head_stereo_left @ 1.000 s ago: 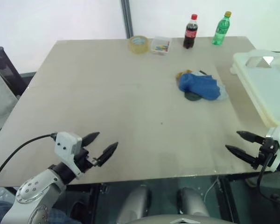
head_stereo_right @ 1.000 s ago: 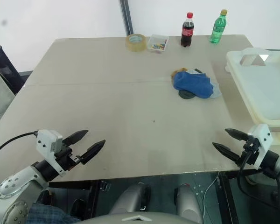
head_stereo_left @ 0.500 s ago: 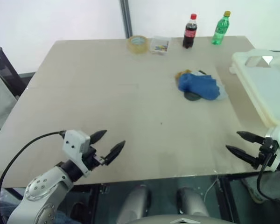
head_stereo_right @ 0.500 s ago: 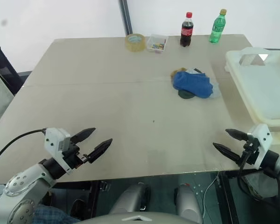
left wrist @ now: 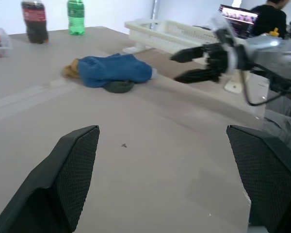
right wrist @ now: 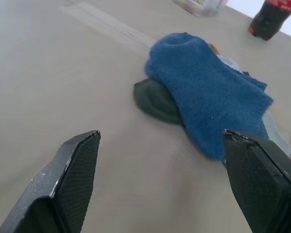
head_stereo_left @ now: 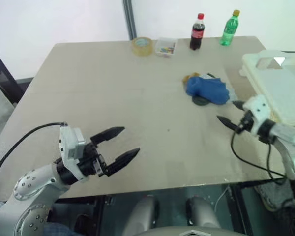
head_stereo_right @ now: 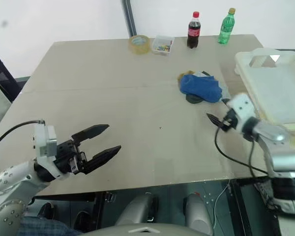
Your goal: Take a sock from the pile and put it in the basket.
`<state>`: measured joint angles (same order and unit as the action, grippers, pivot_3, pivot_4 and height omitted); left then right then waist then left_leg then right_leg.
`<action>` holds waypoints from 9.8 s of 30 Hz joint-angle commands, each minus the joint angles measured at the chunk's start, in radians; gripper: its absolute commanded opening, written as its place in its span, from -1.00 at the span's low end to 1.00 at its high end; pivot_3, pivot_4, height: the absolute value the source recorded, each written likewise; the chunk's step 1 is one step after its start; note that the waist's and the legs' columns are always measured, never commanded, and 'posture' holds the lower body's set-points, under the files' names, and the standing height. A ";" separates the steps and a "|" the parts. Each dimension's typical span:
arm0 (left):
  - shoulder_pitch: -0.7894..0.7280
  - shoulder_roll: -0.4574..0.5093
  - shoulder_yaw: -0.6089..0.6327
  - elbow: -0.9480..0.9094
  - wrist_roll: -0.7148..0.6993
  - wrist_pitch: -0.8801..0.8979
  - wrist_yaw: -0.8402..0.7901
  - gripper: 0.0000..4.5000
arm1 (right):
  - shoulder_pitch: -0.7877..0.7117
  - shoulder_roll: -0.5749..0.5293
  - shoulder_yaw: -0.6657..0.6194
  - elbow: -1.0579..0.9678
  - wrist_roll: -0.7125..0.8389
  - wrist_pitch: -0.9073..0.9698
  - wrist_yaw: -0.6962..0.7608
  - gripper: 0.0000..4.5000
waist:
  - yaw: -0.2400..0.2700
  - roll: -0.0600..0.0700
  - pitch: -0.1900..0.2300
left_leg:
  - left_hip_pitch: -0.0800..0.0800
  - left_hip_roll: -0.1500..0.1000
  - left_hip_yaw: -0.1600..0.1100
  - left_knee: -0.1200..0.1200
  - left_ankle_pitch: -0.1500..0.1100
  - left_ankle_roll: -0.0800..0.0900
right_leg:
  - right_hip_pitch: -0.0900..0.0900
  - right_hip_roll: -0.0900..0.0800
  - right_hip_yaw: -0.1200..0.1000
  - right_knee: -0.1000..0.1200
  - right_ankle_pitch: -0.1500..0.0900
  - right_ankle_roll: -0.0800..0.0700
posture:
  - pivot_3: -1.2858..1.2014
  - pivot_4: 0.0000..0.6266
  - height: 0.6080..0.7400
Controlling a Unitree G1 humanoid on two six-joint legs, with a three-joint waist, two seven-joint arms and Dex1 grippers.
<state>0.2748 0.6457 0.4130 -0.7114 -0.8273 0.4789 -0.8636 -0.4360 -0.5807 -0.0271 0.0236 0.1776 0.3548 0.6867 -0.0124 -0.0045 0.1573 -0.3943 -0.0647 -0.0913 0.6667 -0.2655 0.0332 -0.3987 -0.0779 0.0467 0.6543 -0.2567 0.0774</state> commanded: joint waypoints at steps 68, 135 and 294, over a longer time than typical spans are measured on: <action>0.101 -0.071 -0.045 0.094 0.202 -0.266 0.049 1.00 | -0.804 0.366 0.141 1.191 -0.305 -0.405 -0.185 -0.97 | -0.033 0.002 0.002 | -0.003 0.001 0.006 -0.012 0.004 -0.005 | -0.015 0.006 0.009 0.005 0.000 -0.001 | 0.03 -0.52 1.00; 0.100 -0.034 -0.024 0.071 0.177 -0.225 0.063 1.00 | -0.301 0.605 0.361 -0.150 0.056 0.700 -0.052 -0.01 | -0.029 0.002 0.001 | -0.003 0.001 0.003 -0.014 0.004 -0.007 | -0.016 0.005 0.006 0.006 0.000 -0.001 | 0.03 -0.52 1.00; -0.757 -0.108 -0.362 0.858 0.478 0.224 0.319 1.00 | -0.451 0.586 -0.032 0.363 0.105 0.618 -0.207 0.00 | -0.056 0.000 0.000 | -0.004 0.000 0.004 -0.013 0.006 -0.009 | -0.020 0.006 0.006 0.012 0.000 -0.001 | 0.03 -0.52 1.00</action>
<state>-0.4903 0.5379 0.0494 0.1402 -0.3570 0.6899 -0.5412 -0.8639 0.0057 -0.0555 0.4034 0.2615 0.9772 0.4817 -0.0689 -0.0044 0.1572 -0.3983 -0.0647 -0.0872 0.6537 -0.2594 0.0241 -0.4187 -0.0724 0.0526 0.6663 -0.2564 0.0762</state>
